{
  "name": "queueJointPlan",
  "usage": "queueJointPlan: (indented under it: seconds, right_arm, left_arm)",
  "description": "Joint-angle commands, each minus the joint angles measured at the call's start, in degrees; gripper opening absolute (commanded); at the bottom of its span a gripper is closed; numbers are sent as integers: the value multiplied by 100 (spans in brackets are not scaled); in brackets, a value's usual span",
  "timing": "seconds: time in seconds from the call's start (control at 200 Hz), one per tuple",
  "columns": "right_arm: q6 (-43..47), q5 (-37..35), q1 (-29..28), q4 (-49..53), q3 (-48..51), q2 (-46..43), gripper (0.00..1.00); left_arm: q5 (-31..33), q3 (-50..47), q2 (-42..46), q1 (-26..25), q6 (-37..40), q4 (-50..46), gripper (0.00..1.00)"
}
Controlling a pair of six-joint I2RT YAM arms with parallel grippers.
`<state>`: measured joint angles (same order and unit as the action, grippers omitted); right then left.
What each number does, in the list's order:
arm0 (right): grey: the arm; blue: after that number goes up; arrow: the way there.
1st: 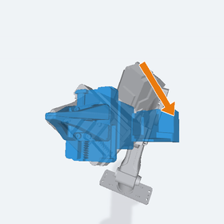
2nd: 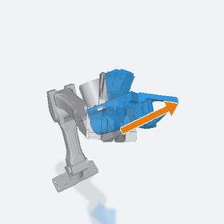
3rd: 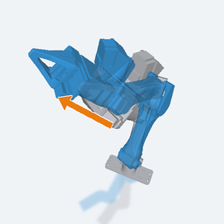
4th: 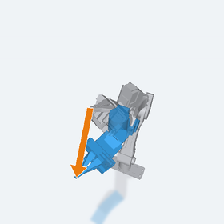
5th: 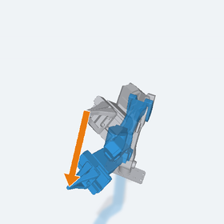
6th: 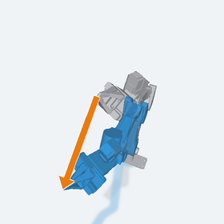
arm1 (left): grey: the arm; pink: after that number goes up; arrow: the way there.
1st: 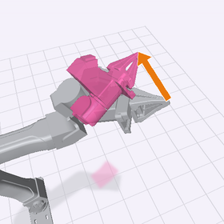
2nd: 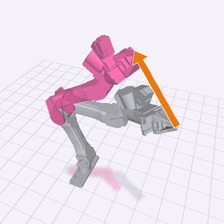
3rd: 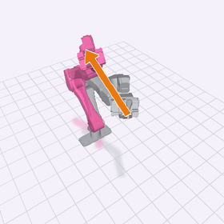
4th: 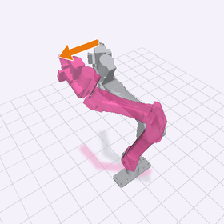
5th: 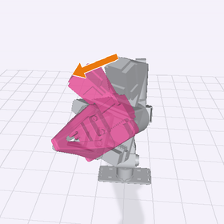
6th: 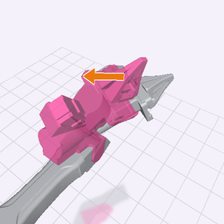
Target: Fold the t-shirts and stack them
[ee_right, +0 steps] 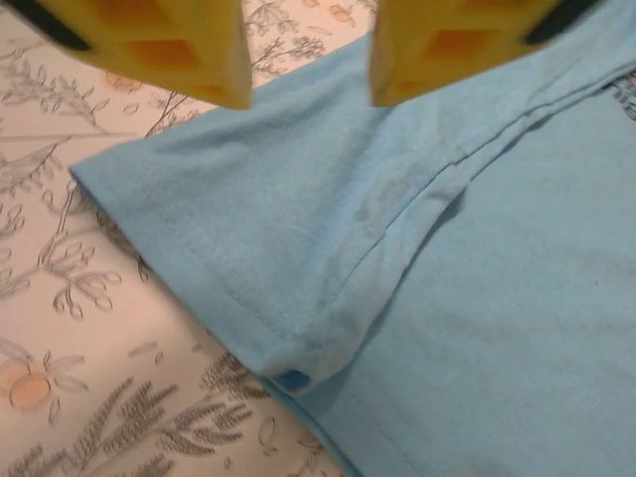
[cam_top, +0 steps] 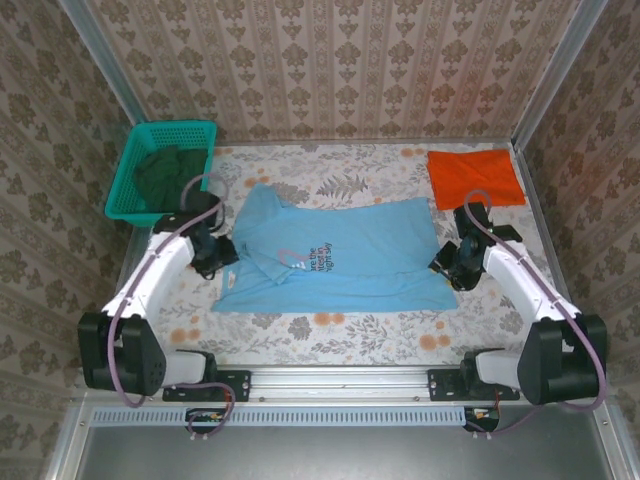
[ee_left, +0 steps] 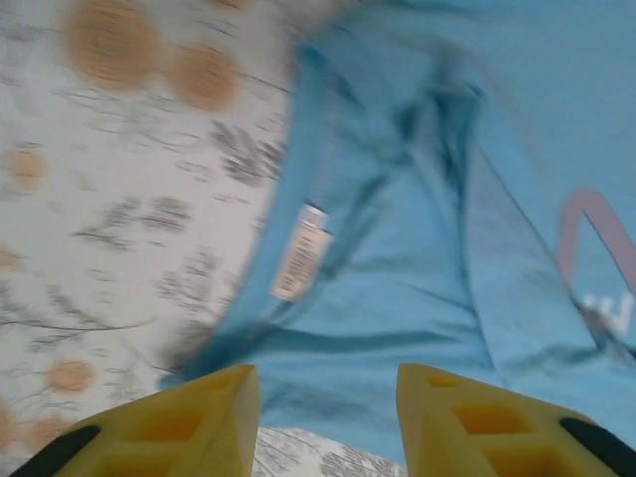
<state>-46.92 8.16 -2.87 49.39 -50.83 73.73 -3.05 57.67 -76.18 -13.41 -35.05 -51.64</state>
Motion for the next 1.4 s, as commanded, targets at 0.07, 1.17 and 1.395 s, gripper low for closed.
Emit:
queueJointPlan:
  seconds: [0.07, 1.17, 1.395]
  right_arm:
    - [273, -60, 15, -131, -406, 1069, 11]
    - [-488, 467, -1411, -2573, -657, 1018, 55]
    - [541, 313, -3496, -2073, -2455, 2681, 45]
  left_arm:
    - [-667, -501, -542, -402, -147, 574, 27]
    - [197, -453, -143, 542, 116, -312, 53]
    - [-789, -1172, -178, 591, 105, 166, 40]
